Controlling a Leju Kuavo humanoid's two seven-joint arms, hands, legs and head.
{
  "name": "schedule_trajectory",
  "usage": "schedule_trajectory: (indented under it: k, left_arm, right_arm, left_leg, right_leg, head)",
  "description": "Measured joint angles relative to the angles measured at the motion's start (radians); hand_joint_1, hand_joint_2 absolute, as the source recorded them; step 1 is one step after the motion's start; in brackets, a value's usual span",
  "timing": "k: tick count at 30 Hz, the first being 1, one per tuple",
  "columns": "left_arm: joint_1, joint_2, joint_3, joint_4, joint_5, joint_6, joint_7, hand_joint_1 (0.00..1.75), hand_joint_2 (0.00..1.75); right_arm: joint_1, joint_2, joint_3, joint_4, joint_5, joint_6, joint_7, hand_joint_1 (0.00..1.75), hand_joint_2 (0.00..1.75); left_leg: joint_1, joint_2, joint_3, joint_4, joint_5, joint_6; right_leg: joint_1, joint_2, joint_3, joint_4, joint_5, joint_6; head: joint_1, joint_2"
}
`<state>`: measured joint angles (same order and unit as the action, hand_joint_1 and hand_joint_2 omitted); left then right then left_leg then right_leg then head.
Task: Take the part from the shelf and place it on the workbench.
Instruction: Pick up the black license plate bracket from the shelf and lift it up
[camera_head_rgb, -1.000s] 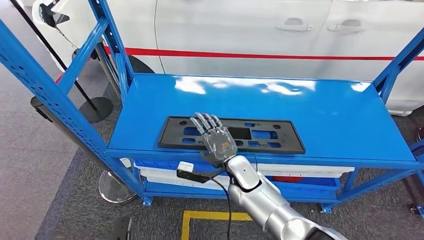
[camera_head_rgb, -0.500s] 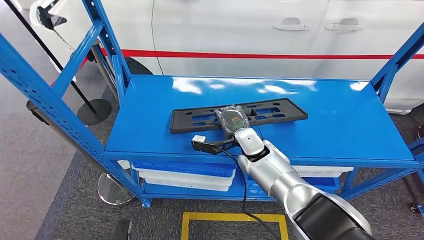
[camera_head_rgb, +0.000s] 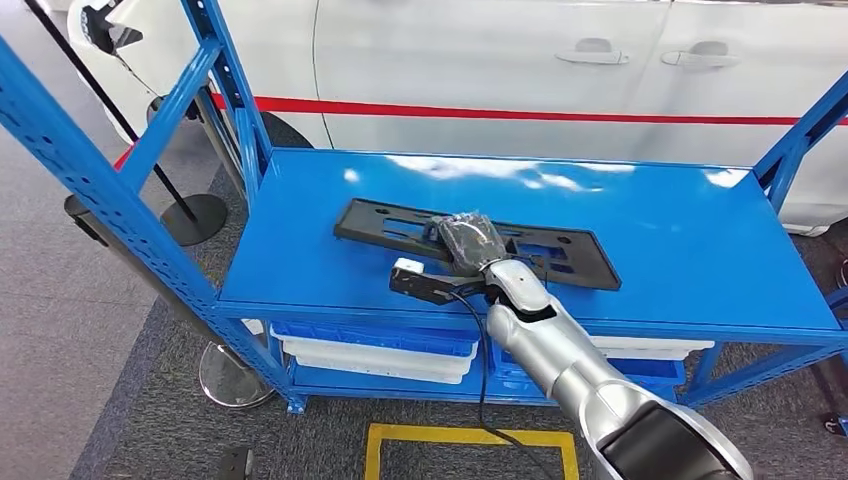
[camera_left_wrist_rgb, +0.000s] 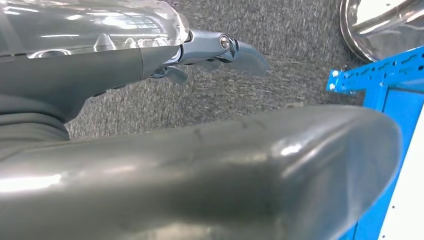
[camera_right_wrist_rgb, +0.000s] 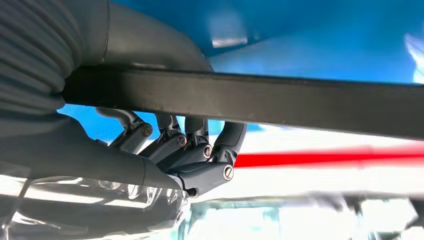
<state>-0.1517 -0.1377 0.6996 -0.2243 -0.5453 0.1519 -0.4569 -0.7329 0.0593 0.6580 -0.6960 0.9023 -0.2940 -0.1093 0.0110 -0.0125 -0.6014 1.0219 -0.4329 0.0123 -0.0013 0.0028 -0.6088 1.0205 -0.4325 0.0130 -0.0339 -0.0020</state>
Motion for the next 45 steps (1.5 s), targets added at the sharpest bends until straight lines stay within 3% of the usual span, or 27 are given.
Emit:
schedule_trajectory:
  k: [3, 4, 8, 9, 10, 11, 13, 15, 17, 19, 20, 22, 23, 24, 25, 26, 28, 30, 34, 36, 38, 39, 40, 41, 43, 45]
  left_arm:
    - [0.012, 0.002, 0.016, 0.0, 0.022, 0.01, -0.027, 0.0, 0.0]
    - [0.017, 0.002, 0.022, 0.0, 0.027, 0.015, -0.034, 0.0, 0.0]
    - [0.029, 0.003, 0.044, 0.0, 0.044, 0.04, -0.055, 0.0, 0.0]
    - [0.033, 0.003, 0.047, 0.0, 0.046, 0.043, -0.057, 0.0, 0.0]
    - [0.036, 0.003, 0.049, 0.0, 0.048, 0.045, -0.059, 0.0, 0.0]
    - [0.038, 0.003, 0.052, 0.0, 0.049, 0.047, -0.06, 0.0, 0.0]
    - [0.039, 0.003, 0.059, 0.0, 0.052, 0.05, -0.062, 0.0, 0.87]
    - [0.037, 0.003, 0.065, 0.0, 0.054, 0.051, -0.067, 0.0, 1.75]
    - [0.041, 0.003, 0.068, 0.0, 0.055, 0.054, -0.073, 0.0, 1.75]
    - [0.047, 0.004, 0.07, 0.0, 0.058, 0.059, -0.08, 0.0, 1.75]
    - [0.049, 0.004, 0.073, 0.0, 0.063, 0.062, -0.083, 0.0, 1.75]
    - [0.05, 0.005, 0.083, 0.0, 0.076, 0.068, -0.09, 0.0, 1.75]
    - [0.051, 0.006, 0.088, 0.0, 0.08, 0.072, -0.092, 0.0, 1.75]
    - [0.053, 0.007, 0.093, 0.0, 0.082, 0.077, -0.092, 0.0, 1.75]
    - [0.054, 0.007, 0.095, 0.0, 0.082, 0.081, -0.092, 0.0, 1.75]
    - [0.055, 0.008, 0.096, 0.0, 0.082, 0.084, -0.092, 0.0, 1.75]
    - [0.055, 0.008, 0.099, 0.0, 0.082, 0.085, -0.092, 0.0, 1.75]
    - [0.054, 0.008, 0.103, 0.0, 0.084, 0.085, -0.094, 0.0, 1.75]
    - [0.054, 0.009, 0.114, 0.0, 0.092, 0.084, -0.094, 0.0, 1.75]
    - [0.054, 0.009, 0.118, 0.0, 0.094, 0.083, -0.091, 0.0, 1.75]
    - [0.055, 0.009, 0.12, 0.0, 0.092, 0.084, -0.086, 0.0, 1.75]
    - [0.056, 0.009, 0.12, 0.0, 0.089, 0.084, -0.082, 0.0, 1.75]
    - [0.056, 0.009, 0.12, 0.0, 0.087, 0.084, -0.078, 0.0, 1.75]
    - [0.056, 0.009, 0.12, 0.0, 0.085, 0.085, -0.073, 0.0, 1.75]
    - [0.055, 0.009, 0.12, 0.0, 0.081, 0.085, -0.065, 0.0, 1.75]
    - [0.054, 0.01, 0.12, 0.0, 0.077, 0.086, -0.056, 0.0, 1.75]
  right_arm:
    - [0.102, -0.018, -0.043, -0.243, -0.224, -0.041, -0.105, 1.75, 1.75]
    - [0.134, -0.023, -0.056, -0.334, -0.298, -0.054, -0.14, 1.75, 1.75]
    - [0.283, -0.042, -0.098, -0.658, -0.529, -0.089, -0.23, 1.75, 1.75]
    - [0.323, -0.049, -0.106, -0.73, -0.564, -0.094, -0.242, 1.75, 1.75]
    - [0.357, -0.056, -0.113, -0.794, -0.591, -0.097, -0.251, 1.75, 1.75]
    - [0.387, -0.062, -0.118, -0.849, -0.609, -0.1, -0.257, 1.75, 1.75]
    - [0.429, -0.073, -0.128, -0.94, -0.639, -0.104, -0.272, 1.75, 1.75]
    - [0.463, -0.08, -0.137, -1.012, -0.68, -0.113, -0.305, 1.75, 1.75]
    - [0.51, -0.088, -0.149, -1.091, -0.735, -0.128, -0.347, 1.75, 1.75]
    - [0.568, -0.096, -0.161, -1.183, -0.798, -0.138, -0.379, 1.75, 1.75]
    - [0.598, -0.1, -0.167, -1.228, -0.826, -0.141, -0.389, 1.75, 1.75]
    - [0.661, -0.105, -0.177, -1.299, -0.868, -0.148, -0.401, 1.75, 1.75]
    - [0.694, -0.107, -0.182, -1.326, -0.885, -0.152, -0.406, 1.75, 1.75]
    - [0.725, -0.107, -0.187, -1.347, -0.9, -0.156, -0.41, 1.75, 1.75]
    - [0.75, -0.107, -0.191, -1.363, -0.912, -0.158, -0.415, 1.75, 1.75]
    - [0.772, -0.107, -0.196, -1.375, -0.922, -0.159, -0.419, 1.75, 1.75]
    - [0.798, -0.107, -0.201, -1.395, -0.934, -0.159, -0.425, 1.75, 1.75]
    - [0.817, -0.107, -0.204, -1.407, -0.949, -0.157, -0.427, 1.75, 1.75]
    - [0.87, -0.106, -0.211, -1.415, -0.982, -0.152, -0.434, 1.75, 1.75]
    - [0.896, -0.105, -0.212, -1.418, -0.991, -0.149, -0.444, 1.75, 1.75]
    - [0.917, -0.105, -0.212, -1.419, -0.994, -0.145, -0.451, 1.75, 1.75]
    - [0.927, -0.105, -0.212, -1.419, -0.994, -0.143, -0.453, 1.75, 1.75]
    - [0.937, -0.105, -0.212, -1.419, -0.994, -0.141, -0.456, 1.75, 1.75]
    - [0.946, -0.105, -0.212, -1.419, -0.994, -0.139, -0.46, 1.75, 1.75]
    - [0.964, -0.105, -0.212, -1.421, -0.995, -0.136, -0.468, 1.75, 1.75]
    - [0.979, -0.104, -0.212, -1.423, -0.995, -0.132, -0.476, 1.75, 1.75]
  left_leg:
    - [0.003, 0.003, 0.008, 0.003, -0.012, -0.018]
    - [0.004, 0.005, 0.004, 0.025, -0.029, -0.023]
    - [0.008, 0.007, -0.093, 0.253, -0.148, -0.038]
    - [0.009, 0.007, -0.104, 0.276, -0.151, -0.04]
    - [0.009, 0.007, -0.096, 0.261, -0.135, -0.04]
    - [0.009, 0.007, -0.068, 0.207, -0.103, -0.038]
    - [0.008, 0.007, 0.003, 0.068, -0.047, -0.03]
    - [0.003, 0.006, 0.035, 0.002, -0.032, -0.019]
    - [0.0, 0.002, 0.036, -0.002, -0.031, -0.007]
    - [0.002, 0.001, 0.04, -0.011, -0.026, 0.005]
    - [0.004, 0.001, 0.042, -0.015, -0.024, 0.011]
    - [0.004, 0.002, 0.043, -0.017, -0.024, 0.017]
    - [0.003, 0.003, 0.043, -0.017, -0.025, 0.019]
    - [0.003, 0.003, 0.043, -0.017, -0.027, 0.019]
    - [0.002, 0.003, 0.045, -0.017, -0.028, 0.019]
    - [0.002, 0.003, 0.047, -0.016, -0.03, 0.017]
    - [0.0, 0.002, 0.052, -0.015, -0.035, 0.011]
    - [-0.003, 0.002, 0.053, -0.012, -0.039, 0.001]
    - [-0.003, 0.003, 0.049, 0.003, -0.056, -0.016]
    - [-0.001, 0.005, 0.018, 0.085, -0.117, -0.023]
    - [0.0, 0.006, -0.033, 0.217, -0.188, -0.028]
    - [0.0, 0.006, -0.048, 0.26, -0.203, -0.029]
    - [0.0, 0.006, -0.045, 0.268, -0.2, -0.029]
    - [0.0, 0.006, -0.022, 0.234, -0.178, -0.027]
    - [-0.001, 0.006, 0.057, 0.096, -0.124, -0.019]
    - [-0.006, 0.005, 0.103, 0.003, -0.097, -0.011]
  right_leg:
    - [0.001, 0.003, 0.013, -0.013, 0.0, -0.018]
    - [-0.002, 0.003, 0.021, -0.019, 0.001, -0.025]
    - [-0.003, -0.002, 0.034, -0.026, -0.004, -0.039]
    - [-0.003, -0.003, 0.033, -0.025, -0.005, -0.039]
    - [-0.003, -0.003, 0.033, -0.024, -0.006, -0.039]
    - [-0.003, -0.003, 0.032, -0.021, -0.007, -0.037]
    - [-0.002, -0.001, 0.03, -0.014, -0.012, -0.029]
    - [0.0, 0.0, 0.026, -0.008, -0.015, -0.017]
    - [0.0, -0.001, 0.026, -0.007, -0.015, -0.004]
    - [-0.004, -0.002, 0.021, 0.012, -0.033, 0.008]
    - [-0.005, -0.002, 0.005, 0.047, -0.057, 0.014]
    - [-0.008, -0.002, -0.054, 0.168, -0.12, 0.022]
    - [-0.01, -0.002, -0.087, 0.231, -0.143, 0.025]
    - [-0.011, -0.002, -0.107, 0.268, -0.148, 0.027]
    - [-0.013, -0.002, -0.11, 0.267, -0.134, 0.027]
    - [-0.014, -0.002, -0.092, 0.226, -0.103, 0.027]
    - [-0.013, -0.002, -0.024, 0.086, -0.036, 0.021]
    - [-0.009, -0.002, 0.015, 0.003, -0.01, 0.011]
    - [-0.01, -0.004, 0.015, -0.006, -0.007, -0.013]
    - [-0.012, -0.008, 0.013, -0.011, -0.001, -0.026]
    - [-0.01, -0.01, 0.005, -0.009, 0.002, -0.033]
    - [-0.009, -0.011, 0.001, -0.007, 0.004, -0.034]
    - [-0.008, -0.011, -0.004, -0.003, 0.006, -0.034]
    - [-0.008, -0.011, -0.008, 0.001, 0.007, -0.033]
    - [-0.006, -0.01, -0.016, 0.009, 0.01, -0.029]
    - [-0.004, -0.01, -0.02, 0.014, 0.016, -0.02]
  head:
    - [0.0, 0.0]
    - [-0.001, 0.0]
    - [-0.003, 0.0]
    - [-0.003, 0.0]
    - [-0.003, 0.0]
    - [-0.003, 0.0]
    - [-0.003, 0.0]
    - [-0.002, 0.0]
    - [-0.001, 0.0]
    - [0.0, 0.0]
    - [0.0, 0.0]
    - [0.001, 0.0]
    - [0.001, 0.0]
    - [0.001, 0.0]
    - [0.001, 0.0]
    - [0.001, 0.0]
    - [0.002, 0.0]
    - [0.001, 0.0]
    - [0.0, 0.0]
    - [0.0, 0.0]
    - [-0.001, 0.0]
    - [-0.001, 0.0]
    - [-0.001, 0.0]
    - [-0.001, 0.0]
    - [-0.001, 0.0]
    - [0.0, 0.0]
